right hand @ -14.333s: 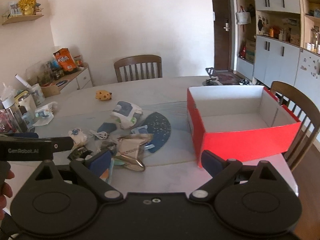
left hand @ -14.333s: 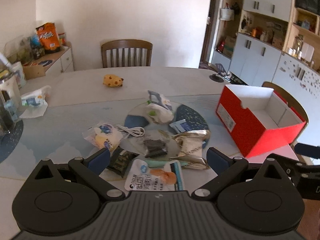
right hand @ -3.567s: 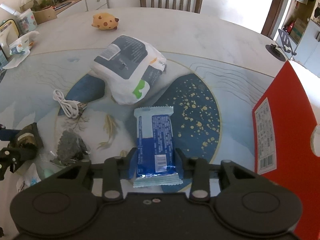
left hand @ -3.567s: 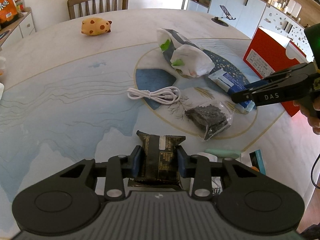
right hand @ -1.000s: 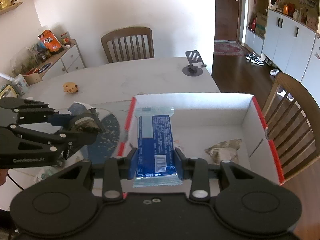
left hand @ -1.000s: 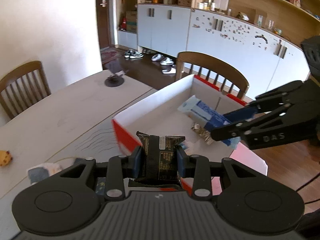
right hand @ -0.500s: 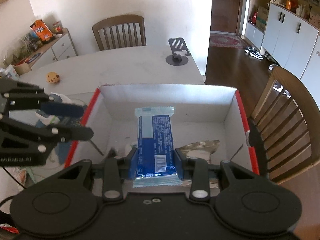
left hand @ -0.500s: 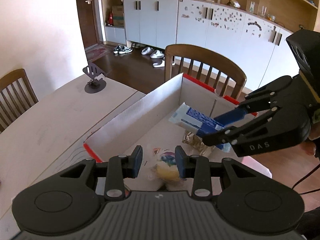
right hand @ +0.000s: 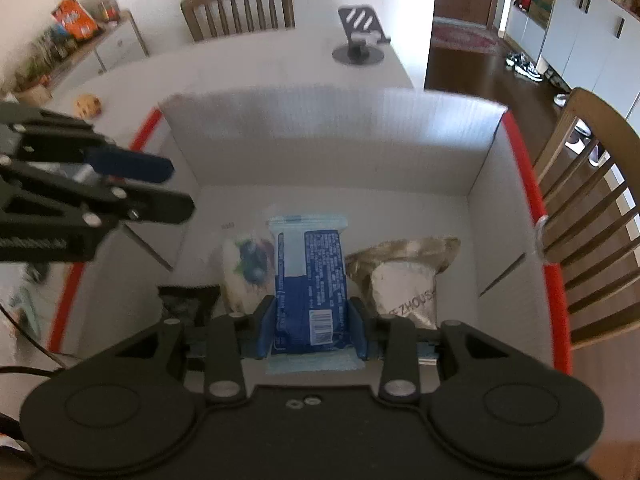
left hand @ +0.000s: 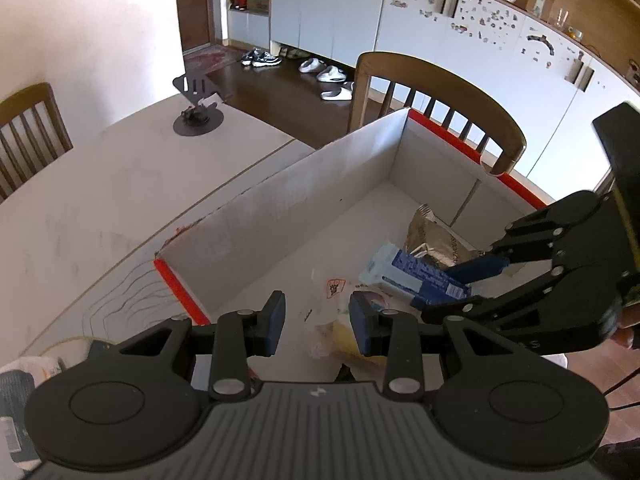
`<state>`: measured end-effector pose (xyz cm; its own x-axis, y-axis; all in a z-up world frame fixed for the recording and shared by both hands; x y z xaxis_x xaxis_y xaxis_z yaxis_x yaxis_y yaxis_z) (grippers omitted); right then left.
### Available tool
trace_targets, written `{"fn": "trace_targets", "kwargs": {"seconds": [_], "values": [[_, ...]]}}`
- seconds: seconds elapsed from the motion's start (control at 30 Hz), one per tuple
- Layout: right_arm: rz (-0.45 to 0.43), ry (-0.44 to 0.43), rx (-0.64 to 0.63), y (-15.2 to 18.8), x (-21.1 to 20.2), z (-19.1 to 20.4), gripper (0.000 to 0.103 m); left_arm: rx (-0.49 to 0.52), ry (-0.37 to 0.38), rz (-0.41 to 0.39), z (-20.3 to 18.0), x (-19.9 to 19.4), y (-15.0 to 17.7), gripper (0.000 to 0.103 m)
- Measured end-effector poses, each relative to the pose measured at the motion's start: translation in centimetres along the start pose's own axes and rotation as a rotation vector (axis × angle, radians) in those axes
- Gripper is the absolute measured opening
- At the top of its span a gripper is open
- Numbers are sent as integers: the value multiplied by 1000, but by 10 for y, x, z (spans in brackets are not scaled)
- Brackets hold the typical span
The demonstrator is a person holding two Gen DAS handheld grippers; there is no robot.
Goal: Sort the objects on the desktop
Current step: 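Open both tools inside the box, dropping the blue bar and dark pack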
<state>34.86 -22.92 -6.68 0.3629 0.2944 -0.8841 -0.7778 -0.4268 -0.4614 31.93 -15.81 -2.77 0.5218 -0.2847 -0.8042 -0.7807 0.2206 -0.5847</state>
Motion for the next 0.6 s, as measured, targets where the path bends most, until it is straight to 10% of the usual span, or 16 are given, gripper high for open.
{"fn": "trace_targets", "kwargs": {"seconds": [0.6], "values": [[-28,-14,-8,-7,-27,11,61,-56,37,-96,3,-60,25,34]]}}
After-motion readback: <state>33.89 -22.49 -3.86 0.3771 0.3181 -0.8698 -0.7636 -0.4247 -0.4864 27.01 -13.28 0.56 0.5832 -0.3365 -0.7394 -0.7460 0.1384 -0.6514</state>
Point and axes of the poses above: each gripper's, at about its wrist camera, not at the fingertips, and x roughly the way its jaws point, z to its left, y to its underside, the point moved 1 cm from there along x, roughly the way its jaws point, and after that the axes turned 2 degrees about y, right-handed, at the moved point
